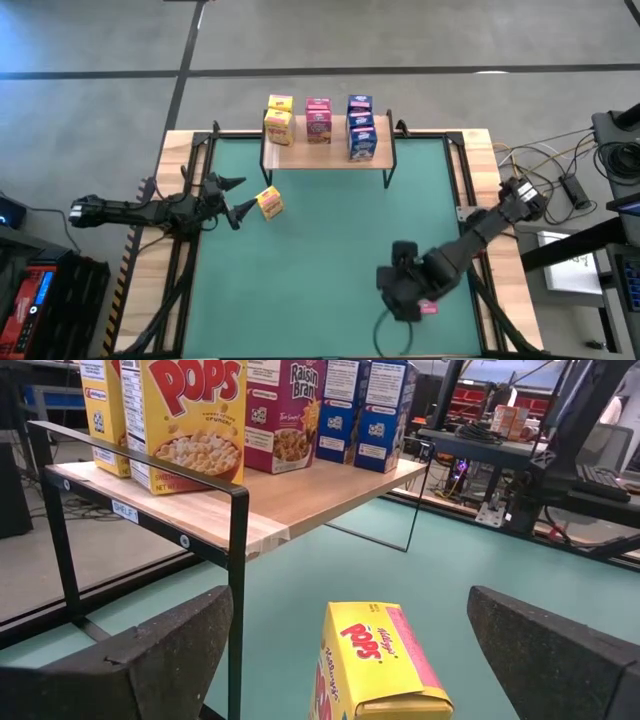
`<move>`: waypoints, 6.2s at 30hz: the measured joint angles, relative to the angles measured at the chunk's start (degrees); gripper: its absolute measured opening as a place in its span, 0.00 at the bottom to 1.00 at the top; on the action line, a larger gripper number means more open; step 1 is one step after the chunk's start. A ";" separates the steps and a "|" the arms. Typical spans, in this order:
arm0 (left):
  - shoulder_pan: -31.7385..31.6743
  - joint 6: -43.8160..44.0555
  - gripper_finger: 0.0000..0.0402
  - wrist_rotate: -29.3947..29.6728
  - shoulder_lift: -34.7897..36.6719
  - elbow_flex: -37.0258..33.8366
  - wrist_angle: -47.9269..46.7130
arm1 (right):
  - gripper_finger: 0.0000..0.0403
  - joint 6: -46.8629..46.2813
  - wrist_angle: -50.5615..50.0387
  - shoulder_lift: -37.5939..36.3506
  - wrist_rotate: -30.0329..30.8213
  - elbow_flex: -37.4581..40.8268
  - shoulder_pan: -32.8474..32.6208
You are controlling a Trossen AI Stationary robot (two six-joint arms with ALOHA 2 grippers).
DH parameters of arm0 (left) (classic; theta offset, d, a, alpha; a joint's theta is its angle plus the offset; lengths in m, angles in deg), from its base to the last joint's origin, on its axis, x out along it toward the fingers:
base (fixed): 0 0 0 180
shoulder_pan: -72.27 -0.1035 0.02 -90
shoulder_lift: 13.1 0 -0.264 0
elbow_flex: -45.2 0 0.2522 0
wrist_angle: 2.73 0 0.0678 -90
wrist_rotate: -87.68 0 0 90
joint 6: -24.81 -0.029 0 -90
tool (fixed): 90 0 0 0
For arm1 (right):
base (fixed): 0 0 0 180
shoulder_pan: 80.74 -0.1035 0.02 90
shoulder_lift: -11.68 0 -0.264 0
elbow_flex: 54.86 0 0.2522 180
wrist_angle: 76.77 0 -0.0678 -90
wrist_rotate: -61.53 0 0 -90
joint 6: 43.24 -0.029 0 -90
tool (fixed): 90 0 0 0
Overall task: Stack cereal on shelf
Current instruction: Put the purple cereal box on the shelf
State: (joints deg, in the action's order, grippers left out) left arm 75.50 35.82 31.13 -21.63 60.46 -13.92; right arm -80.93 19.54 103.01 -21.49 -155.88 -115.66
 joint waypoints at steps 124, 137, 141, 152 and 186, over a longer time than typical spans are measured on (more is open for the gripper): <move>0.00 0.00 0.96 0.00 0.00 -0.02 -0.02 | 0.33 57.43 10.41 -0.48 -13.60 -10.40 37.36; 0.00 -0.01 0.96 0.00 -0.02 -0.01 -0.01 | 0.33 67.44 11.62 -0.46 -14.92 -13.76 42.40; 0.00 0.00 0.96 0.00 -0.01 0.00 -0.02 | 0.33 71.83 12.91 -0.45 -14.97 -14.04 44.89; 0.00 0.00 0.96 -0.01 0.00 -0.02 0.00 | 0.33 75.20 20.60 0.02 -17.54 -14.36 51.48; 0.00 0.00 0.96 0.00 -0.02 -0.02 -0.01 | 0.33 74.48 1.40 18.09 -15.99 -39.27 58.04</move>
State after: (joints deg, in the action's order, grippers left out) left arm 75.50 35.82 31.13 -21.65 60.43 -13.93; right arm -6.45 20.94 121.11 -37.49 -195.16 -57.63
